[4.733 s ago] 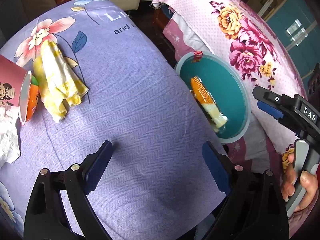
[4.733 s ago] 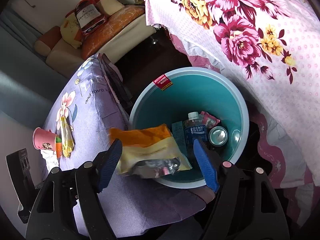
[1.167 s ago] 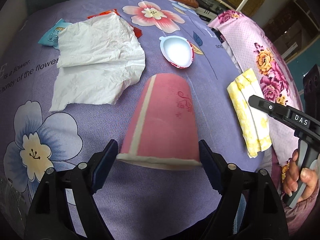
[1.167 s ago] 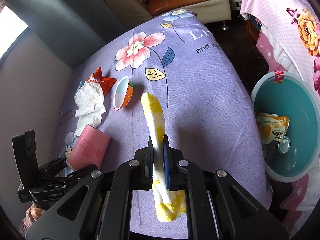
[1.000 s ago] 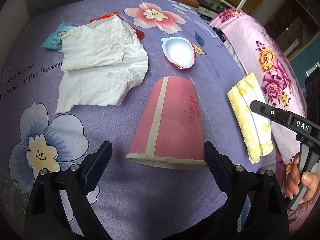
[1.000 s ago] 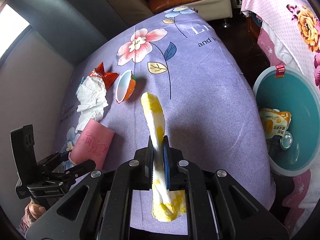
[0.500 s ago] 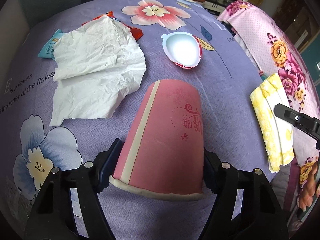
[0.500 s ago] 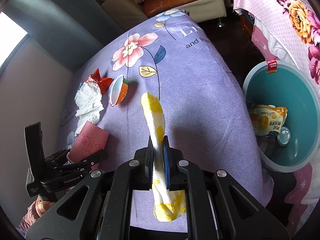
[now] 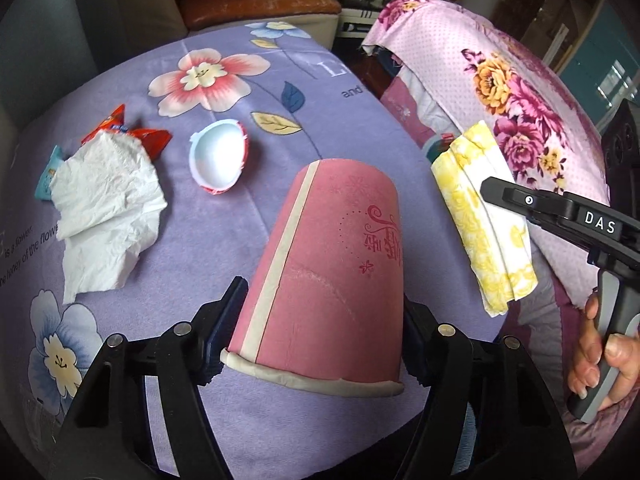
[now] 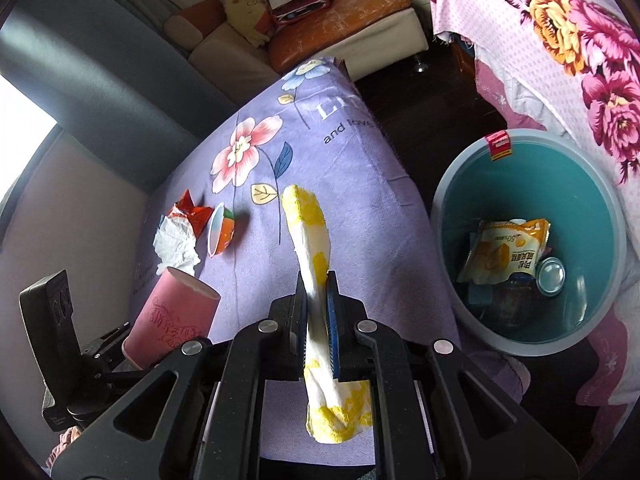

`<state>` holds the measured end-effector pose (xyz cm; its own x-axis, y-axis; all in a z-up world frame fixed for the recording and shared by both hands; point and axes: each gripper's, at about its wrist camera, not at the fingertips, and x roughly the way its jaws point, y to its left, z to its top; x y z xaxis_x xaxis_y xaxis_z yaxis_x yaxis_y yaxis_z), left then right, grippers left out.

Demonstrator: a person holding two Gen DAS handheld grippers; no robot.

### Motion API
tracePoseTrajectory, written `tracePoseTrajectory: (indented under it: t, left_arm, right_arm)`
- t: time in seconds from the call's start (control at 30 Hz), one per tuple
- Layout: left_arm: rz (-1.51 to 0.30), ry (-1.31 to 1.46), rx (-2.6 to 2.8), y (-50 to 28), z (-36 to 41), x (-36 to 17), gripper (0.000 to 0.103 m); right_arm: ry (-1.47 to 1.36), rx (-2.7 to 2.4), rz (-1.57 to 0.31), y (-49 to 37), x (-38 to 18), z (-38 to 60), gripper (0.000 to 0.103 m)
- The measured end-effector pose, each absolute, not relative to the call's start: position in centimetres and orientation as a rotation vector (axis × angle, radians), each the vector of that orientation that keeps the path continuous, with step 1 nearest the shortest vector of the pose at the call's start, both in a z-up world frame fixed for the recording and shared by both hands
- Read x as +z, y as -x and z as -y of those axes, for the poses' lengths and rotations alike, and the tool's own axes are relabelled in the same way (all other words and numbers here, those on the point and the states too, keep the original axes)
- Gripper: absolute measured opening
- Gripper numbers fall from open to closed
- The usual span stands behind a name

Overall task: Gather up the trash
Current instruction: 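Lift and carry the cup and the tissue pack over the teal bin, then open the left tool to drop the pink cup into the bin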

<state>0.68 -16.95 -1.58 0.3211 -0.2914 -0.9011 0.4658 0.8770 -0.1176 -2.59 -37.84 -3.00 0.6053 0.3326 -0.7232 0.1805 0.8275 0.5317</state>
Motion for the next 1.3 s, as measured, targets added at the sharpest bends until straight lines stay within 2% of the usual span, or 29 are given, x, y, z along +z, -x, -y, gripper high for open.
tracePoseTrajectory:
  t: [0.3,0.53,0.93,1.1,1.2,1.3]
  left_arm:
    - [-1.152,-0.296,-0.647,0.2,27.4,-2.1,0.07]
    - [-1.184,-0.355,-0.706,0.6,33.6,-3.7,0.07]
    - [-1.209,-0.407,-0.693,-0.5,37.2,-5.5,0.07]
    - [-1.205,-0.4,-0.683,-0.9,37.5,-5.5,0.075]
    - [-1.196,-0.405,-0.668,-0.9,37.4,-5.5,0.085]
    - [-1.199,-0.395,-0.656,-1.1,37.1,-5.6,0.087]
  right_arm:
    - [-0.701,-0.078,-0.803,7.4,-1.3,47.7,0.008]
    - [-0.753,-0.17,-0.794,10.4,-2.6,52.7,0.008]
    - [-0.798,-0.177,-0.813,10.4,-4.8,54.8,0.008]
    - [-0.797,-0.168,-0.825,9.6,-5.0,54.5,0.008]
    - [-0.795,-0.167,-0.829,9.3,-5.1,54.4,0.008]
    - [-0.797,-0.17,-0.832,9.1,-5.2,54.5,0.008]
